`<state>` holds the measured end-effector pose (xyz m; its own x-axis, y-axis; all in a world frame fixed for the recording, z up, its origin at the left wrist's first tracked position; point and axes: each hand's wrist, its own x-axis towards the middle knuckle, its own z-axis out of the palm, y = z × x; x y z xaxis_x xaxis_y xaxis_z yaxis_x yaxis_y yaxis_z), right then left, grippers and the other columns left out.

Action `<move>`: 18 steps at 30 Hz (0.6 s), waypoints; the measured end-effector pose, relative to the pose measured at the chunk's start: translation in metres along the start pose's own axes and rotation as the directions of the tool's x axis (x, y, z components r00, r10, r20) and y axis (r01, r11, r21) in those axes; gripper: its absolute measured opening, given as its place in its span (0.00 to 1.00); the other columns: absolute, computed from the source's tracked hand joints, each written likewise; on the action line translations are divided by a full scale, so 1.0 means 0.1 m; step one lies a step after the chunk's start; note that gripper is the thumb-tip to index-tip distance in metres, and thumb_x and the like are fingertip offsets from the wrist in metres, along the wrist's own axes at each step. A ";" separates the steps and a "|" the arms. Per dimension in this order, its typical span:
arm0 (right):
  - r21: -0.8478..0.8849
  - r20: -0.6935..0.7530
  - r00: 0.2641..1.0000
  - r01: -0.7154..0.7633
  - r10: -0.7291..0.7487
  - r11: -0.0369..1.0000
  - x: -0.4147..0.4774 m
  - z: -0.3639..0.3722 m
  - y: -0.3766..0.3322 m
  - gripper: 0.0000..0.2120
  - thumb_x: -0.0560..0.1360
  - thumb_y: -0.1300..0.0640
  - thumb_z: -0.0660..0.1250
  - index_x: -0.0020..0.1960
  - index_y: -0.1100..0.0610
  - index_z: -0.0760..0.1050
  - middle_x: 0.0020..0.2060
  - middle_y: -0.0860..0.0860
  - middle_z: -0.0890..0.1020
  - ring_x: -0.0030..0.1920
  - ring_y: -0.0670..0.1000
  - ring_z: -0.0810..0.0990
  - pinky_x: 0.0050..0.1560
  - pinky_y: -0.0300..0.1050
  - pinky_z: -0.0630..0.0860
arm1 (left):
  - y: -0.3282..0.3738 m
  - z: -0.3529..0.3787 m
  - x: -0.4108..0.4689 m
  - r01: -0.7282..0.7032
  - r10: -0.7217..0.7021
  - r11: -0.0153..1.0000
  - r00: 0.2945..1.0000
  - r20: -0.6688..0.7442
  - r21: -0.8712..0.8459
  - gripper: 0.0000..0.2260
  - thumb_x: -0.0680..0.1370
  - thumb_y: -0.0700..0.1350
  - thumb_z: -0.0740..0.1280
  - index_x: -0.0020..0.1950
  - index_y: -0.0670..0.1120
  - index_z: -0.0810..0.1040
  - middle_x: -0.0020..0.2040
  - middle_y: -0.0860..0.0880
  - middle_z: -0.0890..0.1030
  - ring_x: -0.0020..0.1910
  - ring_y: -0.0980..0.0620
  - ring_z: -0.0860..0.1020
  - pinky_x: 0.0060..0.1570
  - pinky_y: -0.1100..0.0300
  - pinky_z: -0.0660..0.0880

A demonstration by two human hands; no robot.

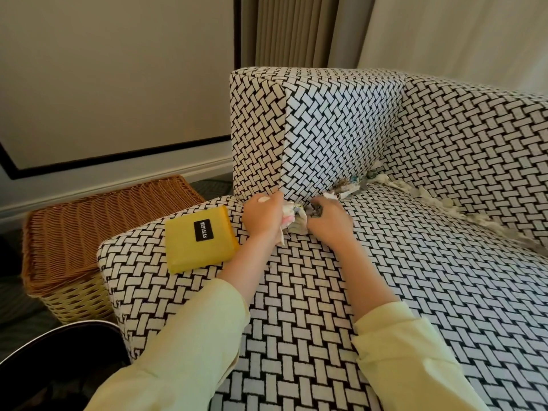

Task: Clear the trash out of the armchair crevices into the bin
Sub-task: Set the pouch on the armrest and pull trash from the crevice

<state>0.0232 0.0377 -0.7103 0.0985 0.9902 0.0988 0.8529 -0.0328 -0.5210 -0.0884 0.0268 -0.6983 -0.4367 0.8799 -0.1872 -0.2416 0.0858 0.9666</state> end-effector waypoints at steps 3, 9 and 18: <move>0.066 -0.058 0.996 0.065 -0.061 0.996 -0.01 0.03 -0.04 0.17 0.74 0.62 0.63 0.63 0.59 0.74 0.59 0.55 0.78 0.59 0.54 0.75 0.58 0.45 0.71 | 0.00 0.01 -0.02 -0.037 0.037 0.999 0.999 0.006 0.032 0.10 0.74 0.41 0.67 0.33 0.45 0.71 0.34 0.48 0.76 0.31 0.49 0.77 0.20 0.66 0.73; -0.165 -0.104 0.994 0.017 -0.034 0.986 0.13 0.13 -0.09 0.16 0.76 0.59 0.61 0.63 0.63 0.72 0.63 0.60 0.72 0.62 0.59 0.70 0.62 0.49 0.67 | 0.00 -0.02 0.02 -0.035 0.034 0.994 0.999 0.004 0.103 0.11 0.73 0.41 0.66 0.31 0.45 0.70 0.33 0.47 0.76 0.37 0.44 0.79 0.38 0.53 0.80; -0.200 -0.131 0.991 -0.037 0.010 0.979 0.18 0.12 -0.19 0.13 0.77 0.67 0.57 0.58 0.65 0.74 0.60 0.60 0.73 0.58 0.57 0.73 0.56 0.45 0.72 | 0.04 -0.07 -0.08 -0.057 0.050 0.984 0.998 0.042 0.167 0.11 0.75 0.41 0.63 0.33 0.47 0.68 0.34 0.50 0.74 0.29 0.57 0.73 0.15 0.72 0.65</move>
<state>0.0024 0.0576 -0.7086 0.1737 0.9635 0.2036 0.9341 -0.0957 -0.3440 -0.0919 0.0165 -0.6938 -0.4118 0.9018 -0.1308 -0.0683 0.1126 0.9913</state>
